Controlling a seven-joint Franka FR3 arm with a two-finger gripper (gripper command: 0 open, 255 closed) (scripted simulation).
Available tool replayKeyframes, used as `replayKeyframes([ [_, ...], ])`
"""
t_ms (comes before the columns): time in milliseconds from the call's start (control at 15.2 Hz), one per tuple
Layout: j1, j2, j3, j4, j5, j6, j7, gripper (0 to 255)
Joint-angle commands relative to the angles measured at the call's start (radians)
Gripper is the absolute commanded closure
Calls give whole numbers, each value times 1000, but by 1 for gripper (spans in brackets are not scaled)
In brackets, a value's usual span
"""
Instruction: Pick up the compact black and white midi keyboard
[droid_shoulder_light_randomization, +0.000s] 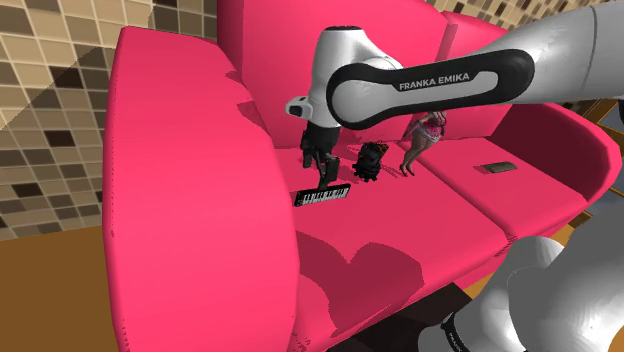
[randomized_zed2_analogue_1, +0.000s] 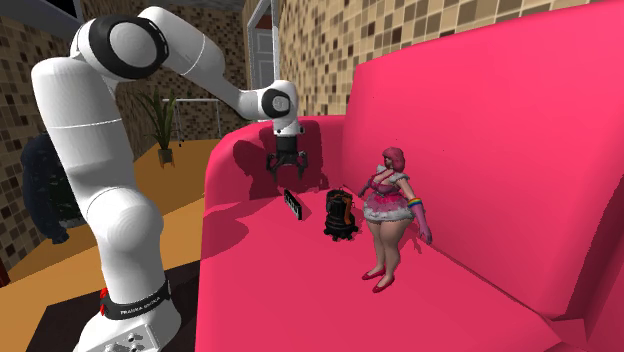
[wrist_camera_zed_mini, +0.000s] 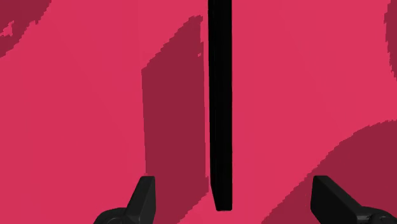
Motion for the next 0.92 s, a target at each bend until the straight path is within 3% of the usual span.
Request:
replayKeyframes([
  [0,6,16,5,-7,0,22,-14,0],
  [462,5,46,5,-51,-4,96,-8,0],
  [528,5,47,5,-49,-4,96,-8,255],
  [858,5,47,4,-48,-4,95,-8,255],
])
